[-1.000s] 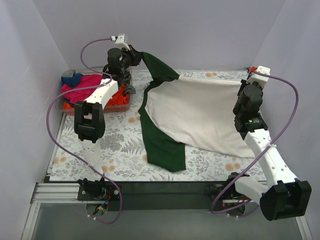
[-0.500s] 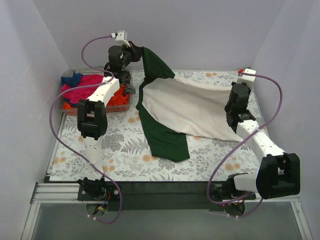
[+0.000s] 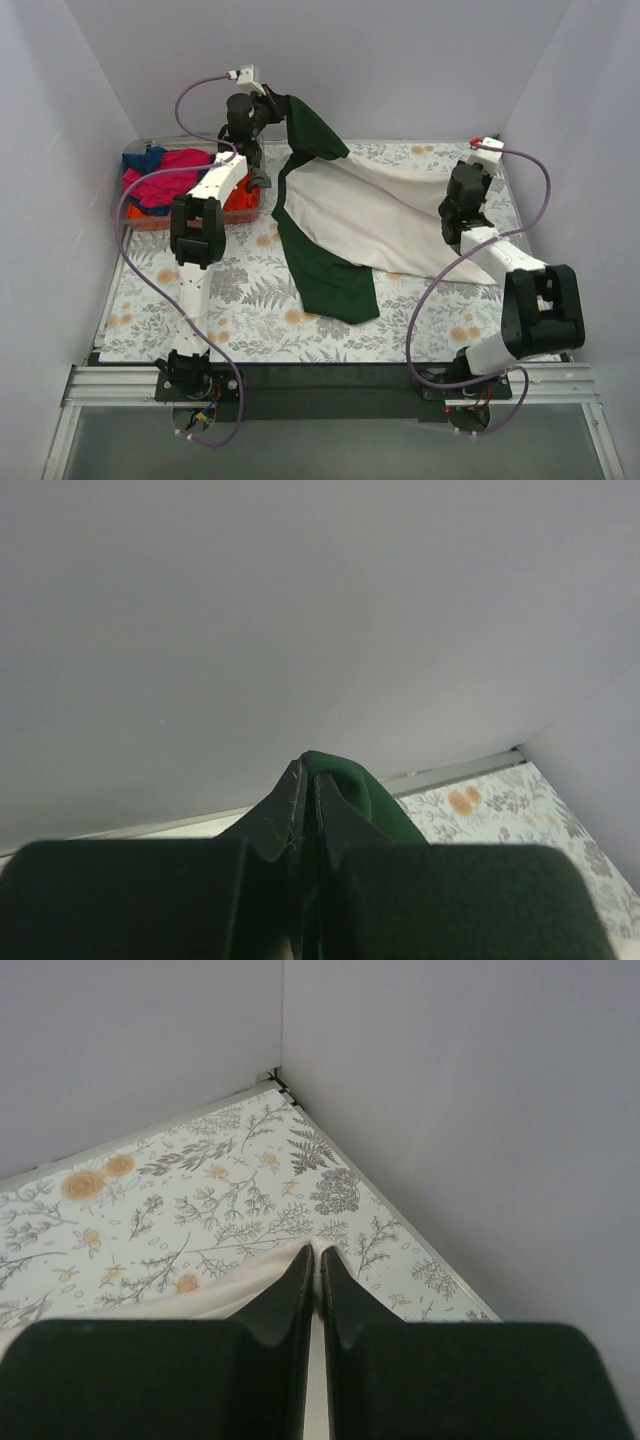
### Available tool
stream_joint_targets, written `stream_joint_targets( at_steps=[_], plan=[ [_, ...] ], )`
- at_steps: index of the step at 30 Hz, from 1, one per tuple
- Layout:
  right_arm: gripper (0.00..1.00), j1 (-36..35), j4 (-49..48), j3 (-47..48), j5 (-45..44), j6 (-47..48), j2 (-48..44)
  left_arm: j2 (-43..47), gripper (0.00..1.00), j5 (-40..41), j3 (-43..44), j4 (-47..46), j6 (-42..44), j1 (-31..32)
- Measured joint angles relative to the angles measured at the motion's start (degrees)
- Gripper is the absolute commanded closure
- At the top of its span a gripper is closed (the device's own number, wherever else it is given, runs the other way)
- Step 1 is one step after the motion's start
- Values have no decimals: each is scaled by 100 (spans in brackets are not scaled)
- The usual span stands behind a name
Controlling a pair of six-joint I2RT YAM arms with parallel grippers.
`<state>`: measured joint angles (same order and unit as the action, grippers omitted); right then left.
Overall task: Fold and stack the t-shirts
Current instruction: Flatten the tshirt out
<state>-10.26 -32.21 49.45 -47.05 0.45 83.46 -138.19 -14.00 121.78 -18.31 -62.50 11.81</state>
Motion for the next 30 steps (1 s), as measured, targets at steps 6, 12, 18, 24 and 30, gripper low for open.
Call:
stream_joint_targets(
  at_steps=[6,12,18,24,30],
  plan=[
    [99,-9,-968,339,-400,310,1058,-643,100,505,426,-363,-210,-2],
    [99,-125,-2920,409,-826,1349,1915,-1060,100,758,428,-986,-361,-4],
    [99,-376,-3805,1694,-1141,3185,3482,-1241,100,763,474,-1388,-435,-2],
    [99,-450,-3869,3008,-1047,4262,4625,-1255,100,737,544,-1392,-378,-2],
    [99,-219,-3882,3606,-758,4089,4699,-1261,100,791,791,-1213,-59,-2]
  ],
)
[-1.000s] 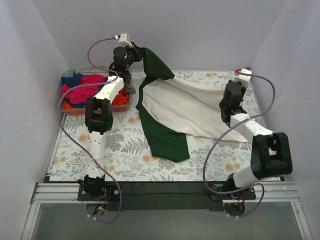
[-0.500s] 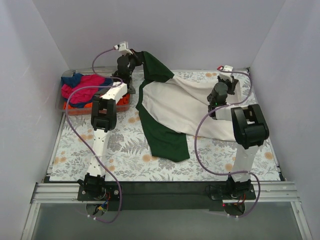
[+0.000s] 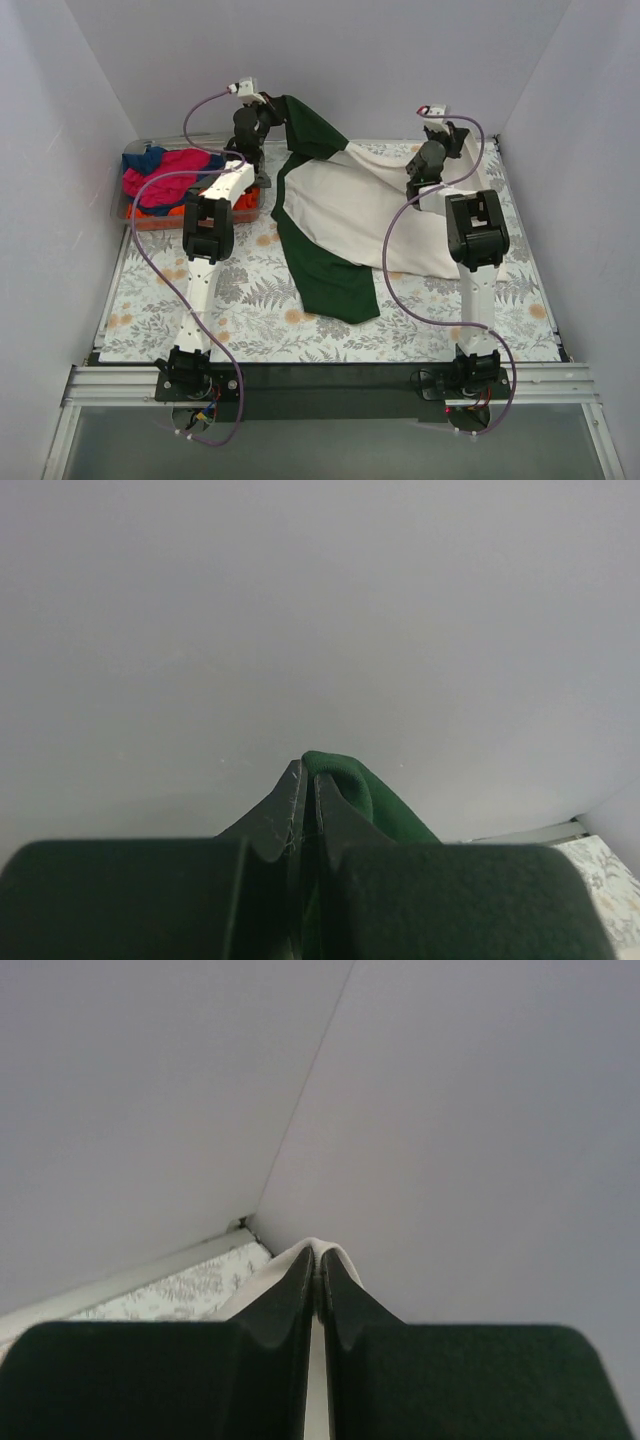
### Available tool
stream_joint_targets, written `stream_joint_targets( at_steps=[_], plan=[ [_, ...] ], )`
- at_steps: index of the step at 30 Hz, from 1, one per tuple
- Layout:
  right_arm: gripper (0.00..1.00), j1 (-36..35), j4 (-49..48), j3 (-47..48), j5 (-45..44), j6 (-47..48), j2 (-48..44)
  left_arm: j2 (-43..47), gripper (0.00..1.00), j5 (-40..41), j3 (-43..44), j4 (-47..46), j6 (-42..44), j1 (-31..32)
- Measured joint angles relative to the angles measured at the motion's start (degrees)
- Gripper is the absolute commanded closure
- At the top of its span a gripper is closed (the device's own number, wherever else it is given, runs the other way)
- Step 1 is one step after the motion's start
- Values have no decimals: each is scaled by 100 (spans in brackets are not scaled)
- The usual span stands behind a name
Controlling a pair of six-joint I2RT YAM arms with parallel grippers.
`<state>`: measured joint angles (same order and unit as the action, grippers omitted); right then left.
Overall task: Fold and stack the t-shirts
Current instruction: Flatten the tshirt out
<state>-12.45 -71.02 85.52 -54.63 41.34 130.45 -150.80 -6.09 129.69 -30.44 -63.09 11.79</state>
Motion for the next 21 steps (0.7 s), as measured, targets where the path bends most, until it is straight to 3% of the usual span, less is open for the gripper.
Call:
stream_joint_targets(
  at_steps=[7,12,14,15,16,17,18,21],
  plan=[
    [99,546,852,1268,212,-691,155,-92,100,280,175,177,302,0],
    [98,767,1261,2437,249,-782,857,-284,100,330,203,284,466,0],
    [77,831,1552,2645,313,-905,1084,-378,71,328,203,352,535,0],
    [42,848,1742,2691,358,-992,1165,-413,52,323,203,382,590,0],
    [31,866,1912,2732,417,-1080,1239,-444,21,306,203,400,638,0],
    [24,881,2096,2769,474,-1113,1300,-457,11,289,203,446,662,-2],
    [16,901,2286,2809,542,-1174,1342,-459,10,260,203,509,638,-4],
    [8,907,2717,2817,647,-1296,1362,-455,9,173,210,538,608,-4]
  ],
)
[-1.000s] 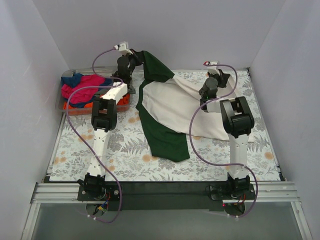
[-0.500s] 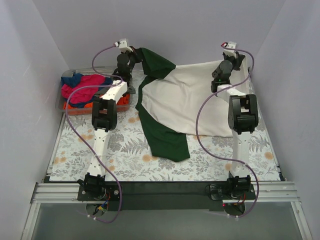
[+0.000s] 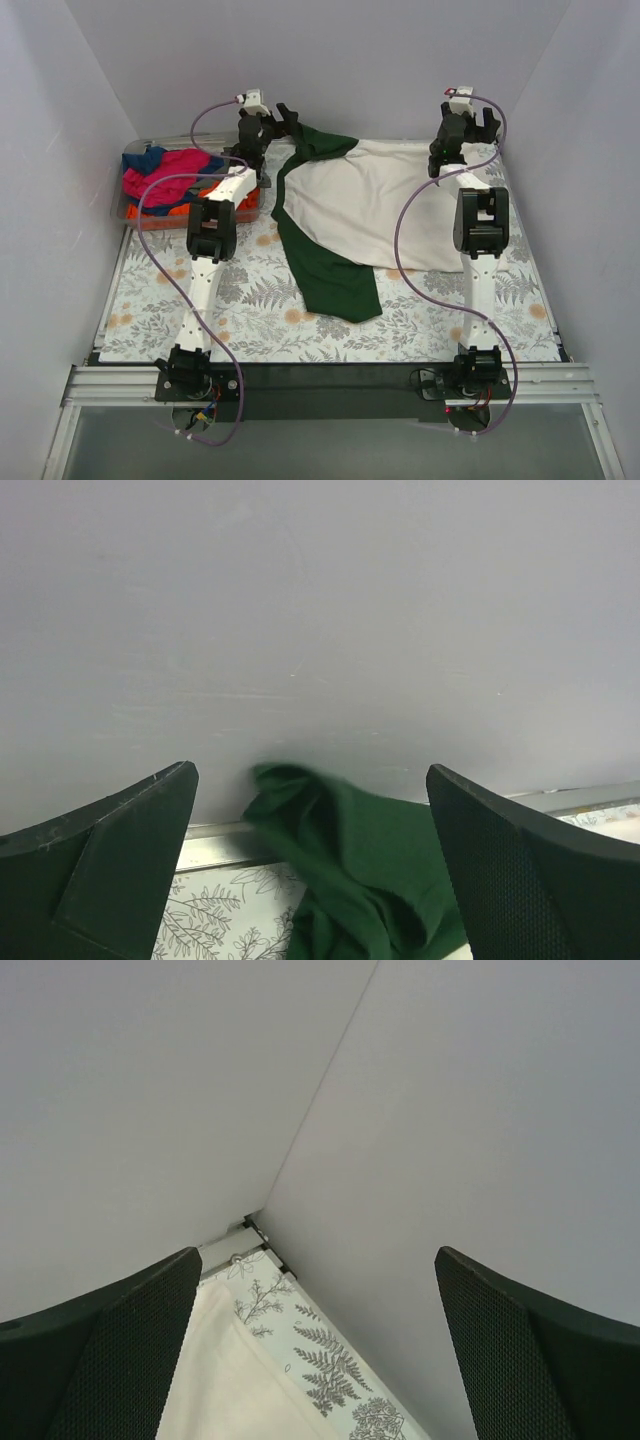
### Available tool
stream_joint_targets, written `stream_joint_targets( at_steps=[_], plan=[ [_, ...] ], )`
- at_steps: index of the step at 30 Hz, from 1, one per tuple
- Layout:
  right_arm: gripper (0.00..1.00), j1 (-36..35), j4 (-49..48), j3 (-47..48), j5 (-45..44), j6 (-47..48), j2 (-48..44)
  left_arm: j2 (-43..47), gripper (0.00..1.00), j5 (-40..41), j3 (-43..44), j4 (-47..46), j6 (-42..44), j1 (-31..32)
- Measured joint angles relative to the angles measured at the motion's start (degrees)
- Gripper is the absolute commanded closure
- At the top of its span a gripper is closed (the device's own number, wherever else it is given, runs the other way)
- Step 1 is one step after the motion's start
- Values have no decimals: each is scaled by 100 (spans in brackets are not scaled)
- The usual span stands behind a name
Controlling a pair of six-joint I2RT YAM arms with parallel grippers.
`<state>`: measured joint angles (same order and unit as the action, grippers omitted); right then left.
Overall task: Fold and stack the t-shirts
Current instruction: Flatten the tshirt out
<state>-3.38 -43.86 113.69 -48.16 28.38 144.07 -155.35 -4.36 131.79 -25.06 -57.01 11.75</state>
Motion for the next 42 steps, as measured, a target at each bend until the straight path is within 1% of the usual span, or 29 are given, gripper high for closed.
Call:
stream_joint_targets(
  at_steps=[3,7,9,12,13,15,17,19,21,26,28,31,34,37,39,42],
  plan=[
    [4,-4,153,-227,125,-125,-164,131,9,-72,-216,-39,4,35],
    [4,-103,352,-1207,293,-271,-949,752,8,-90,-1029,-81,142,153],
    [4,-238,411,-1781,361,-334,-1504,1268,8,-33,-1650,-107,256,299],
    [4,-588,487,-2728,424,-586,-2481,2424,8,90,-3010,-334,420,756],
    [5,-726,522,-3021,487,-726,-2798,2723,8,96,-3333,-380,415,907],
    [10,-1001,828,-3620,756,-1187,-3473,3316,7,76,-3958,-450,348,1259],
    [11,-1198,1178,-4015,1137,-1606,-3980,3816,8,50,-4557,-492,192,1580],
    [12,-1296,1565,-4470,1523,-2002,-4476,4225,7,81,-5200,-479,42,1751],
    [13,-1314,1921,-4981,1926,-2371,-4962,4562,8,289,-5851,-343,-81,1805],
    [15,-1408,2618,-6234,2839,-3152,-6046,5508,8,1158,-7412,188,-378,1991],
    [15,-1587,2868,-6454,3032,-3353,-6266,6061,8,1543,-8002,444,-529,2190],
    [15,-1893,3073,-6487,3224,-3567,-6356,7014,8,2037,-8769,752,-789,2614],
    [15,-2044,3108,-6487,3346,-3681,-6389,7945,8,2286,-9407,942,-1106,3025],
    [15,-2052,3182,-6487,3375,-3766,-6398,8946,8,2218,-10205,1108,-1534,3257],
    [15,-2057,3246,-6487,3383,-3799,-6411,9436,9,2087,-10653,1246,-1829,3300],
    [15,-2083,3311,-6509,3381,-3853,-6467,9698,10,1915,-10979,1460,-2157,3348]
  ],
)
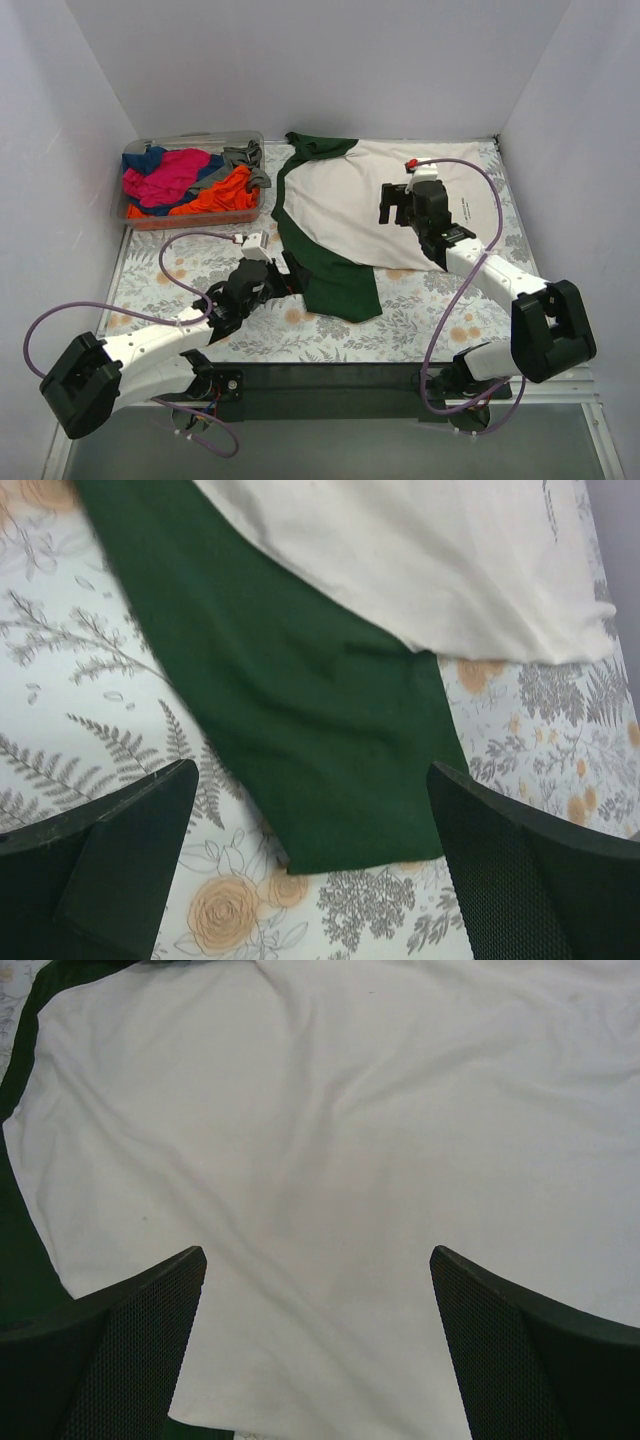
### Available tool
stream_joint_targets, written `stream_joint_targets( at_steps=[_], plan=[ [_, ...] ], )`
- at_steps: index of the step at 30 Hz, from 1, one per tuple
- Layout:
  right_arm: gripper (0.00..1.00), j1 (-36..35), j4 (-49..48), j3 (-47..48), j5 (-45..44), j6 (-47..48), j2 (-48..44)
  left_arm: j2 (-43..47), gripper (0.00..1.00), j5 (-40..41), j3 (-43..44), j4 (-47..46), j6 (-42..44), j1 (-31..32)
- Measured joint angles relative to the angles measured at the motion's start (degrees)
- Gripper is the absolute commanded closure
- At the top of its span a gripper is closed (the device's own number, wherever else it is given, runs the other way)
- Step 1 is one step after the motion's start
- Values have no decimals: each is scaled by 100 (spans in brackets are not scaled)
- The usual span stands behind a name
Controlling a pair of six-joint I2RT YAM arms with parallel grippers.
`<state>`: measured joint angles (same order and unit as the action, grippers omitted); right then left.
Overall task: Fold and stack the t-shirts
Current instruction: Flatten the tshirt out
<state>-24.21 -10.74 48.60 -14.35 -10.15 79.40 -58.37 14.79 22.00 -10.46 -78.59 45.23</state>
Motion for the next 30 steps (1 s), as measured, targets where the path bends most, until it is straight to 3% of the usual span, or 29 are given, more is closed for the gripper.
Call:
stream_joint_targets(
  at_steps=[9,14,22,30],
  plan=[
    [15,-131,166,-234,-120,-22,-337,-361,10,-334,-48,273,-573,205],
    [14,-131,203,-238,-271,-17,-516,-966,10,-503,411,763,-741,214],
    [14,-131,208,-236,-326,-11,-490,-997,11,-756,439,931,-1003,214],
    [14,-131,208,-236,-238,-15,-479,-1104,22,-946,463,1113,-1283,214]
  ],
)
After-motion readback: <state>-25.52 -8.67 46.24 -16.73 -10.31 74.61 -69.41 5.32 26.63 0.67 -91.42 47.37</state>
